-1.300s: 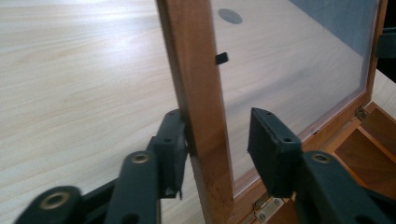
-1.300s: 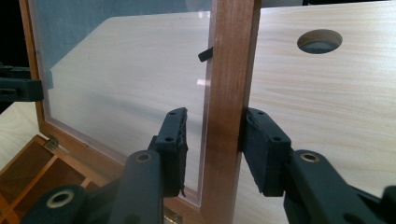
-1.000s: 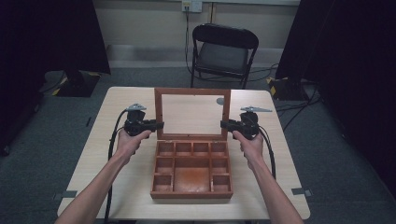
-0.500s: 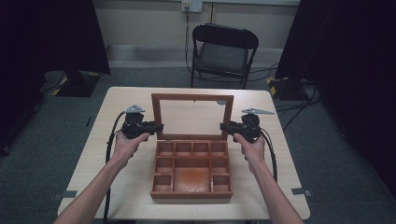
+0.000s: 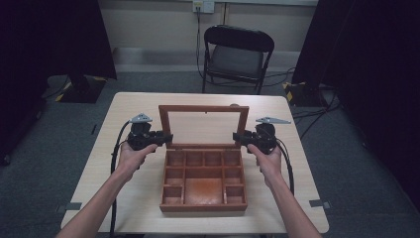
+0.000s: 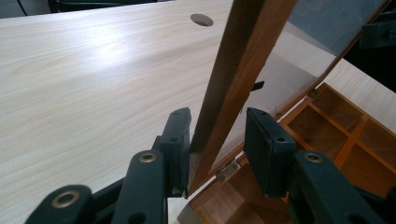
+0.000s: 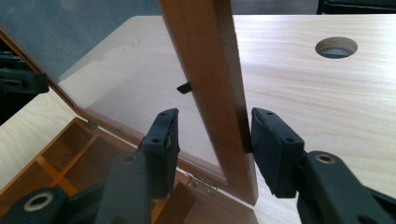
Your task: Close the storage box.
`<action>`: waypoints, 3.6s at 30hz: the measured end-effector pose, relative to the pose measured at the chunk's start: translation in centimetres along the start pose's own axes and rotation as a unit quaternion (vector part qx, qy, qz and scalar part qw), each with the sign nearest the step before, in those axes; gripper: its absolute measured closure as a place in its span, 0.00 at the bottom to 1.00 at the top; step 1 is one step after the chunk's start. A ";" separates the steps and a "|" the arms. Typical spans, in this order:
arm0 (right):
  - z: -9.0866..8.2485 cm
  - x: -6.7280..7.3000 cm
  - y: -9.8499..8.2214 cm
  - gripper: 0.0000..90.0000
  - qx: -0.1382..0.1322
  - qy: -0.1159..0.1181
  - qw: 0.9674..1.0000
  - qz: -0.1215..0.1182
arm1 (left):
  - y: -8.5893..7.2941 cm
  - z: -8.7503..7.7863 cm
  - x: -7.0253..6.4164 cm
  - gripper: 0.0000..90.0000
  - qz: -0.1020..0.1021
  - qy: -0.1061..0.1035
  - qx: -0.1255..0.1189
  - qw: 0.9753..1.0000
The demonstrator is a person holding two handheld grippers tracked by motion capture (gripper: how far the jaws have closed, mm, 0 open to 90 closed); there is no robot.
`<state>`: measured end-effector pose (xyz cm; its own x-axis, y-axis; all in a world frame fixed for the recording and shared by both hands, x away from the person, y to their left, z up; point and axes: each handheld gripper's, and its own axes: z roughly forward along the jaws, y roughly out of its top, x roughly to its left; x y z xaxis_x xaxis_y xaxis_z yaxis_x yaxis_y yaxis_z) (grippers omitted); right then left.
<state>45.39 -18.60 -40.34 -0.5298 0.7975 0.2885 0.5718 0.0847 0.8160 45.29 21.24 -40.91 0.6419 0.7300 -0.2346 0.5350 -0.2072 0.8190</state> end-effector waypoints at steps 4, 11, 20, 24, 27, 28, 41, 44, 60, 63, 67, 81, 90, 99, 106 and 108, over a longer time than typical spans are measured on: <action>-0.2 0.0 -0.1 0.58 0.002 0.004 1.000 -0.001 | 0.0 -0.2 -0.1 0.67 0.004 -0.002 0.004 1.000; -0.4 -0.1 -0.5 0.56 0.004 0.013 1.000 0.001 | -0.4 -0.6 0.0 0.66 -0.006 -0.014 -0.002 1.000; -1.0 0.1 -1.1 0.50 0.026 0.011 1.000 0.012 | -0.6 -1.0 -0.5 0.65 0.001 -0.015 0.003 1.000; -1.3 0.4 -1.2 0.51 0.026 0.012 1.000 0.011 | -0.8 -1.1 -0.7 0.64 -0.002 -0.014 0.002 1.000; -1.2 0.6 -1.4 0.48 0.038 0.011 0.999 -0.001 | -0.9 -1.2 -0.7 0.62 -0.009 -0.015 0.006 1.000; -1.2 0.7 -1.5 0.48 0.038 0.012 0.999 -0.002 | -0.9 -1.2 -0.7 0.62 -0.010 -0.016 0.007 1.000; -1.4 0.9 -2.1 0.51 0.030 0.009 1.000 0.005 | -1.6 -1.1 -1.6 0.53 -0.002 -0.017 0.012 1.000; -1.4 1.0 -2.6 0.51 0.033 0.001 0.999 0.005 | -1.6 -1.1 -1.6 0.53 -0.001 -0.017 0.015 1.000; -1.2 2.0 -2.7 0.47 0.047 0.000 0.999 0.006 | -1.8 -1.2 -1.0 0.52 -0.002 -0.009 0.035 0.999; -1.1 2.3 -2.7 0.47 0.049 0.003 0.999 0.001 | -1.8 -1.3 -0.6 0.52 -0.007 -0.006 0.032 0.999; -1.1 2.7 -2.6 0.48 0.048 0.007 0.999 -0.001 | -1.8 -1.6 -0.3 0.53 -0.003 0.000 0.031 1.000; -1.0 2.6 -2.4 0.42 0.051 0.021 0.999 -0.001 | -2.0 -2.6 -0.6 0.40 -0.011 -0.011 0.021 1.000; -2.2 1.7 -3.3 0.40 0.069 0.010 0.998 0.002 | -2.0 -2.6 -0.5 0.37 -0.016 -0.011 0.010 1.000; -3.0 -0.5 -3.2 0.40 0.066 -0.034 0.997 0.020 | -1.9 -2.8 -0.7 0.37 -0.013 -0.015 0.008 1.000; -4.0 -1.2 -2.1 0.44 0.052 -0.026 0.998 0.034 | -1.8 -3.1 -1.1 0.35 -0.007 -0.015 0.011 1.000; -4.2 -1.2 -1.7 0.44 0.050 -0.024 0.998 0.038 | -1.8 -3.1 -1.2 0.34 -0.006 -0.013 0.014 1.000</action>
<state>42.46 -22.22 -40.01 -0.4536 0.8310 0.3220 0.6701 0.0799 0.7379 41.86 22.80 -40.52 0.6491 0.7152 -0.2593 0.5584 -0.2163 0.8009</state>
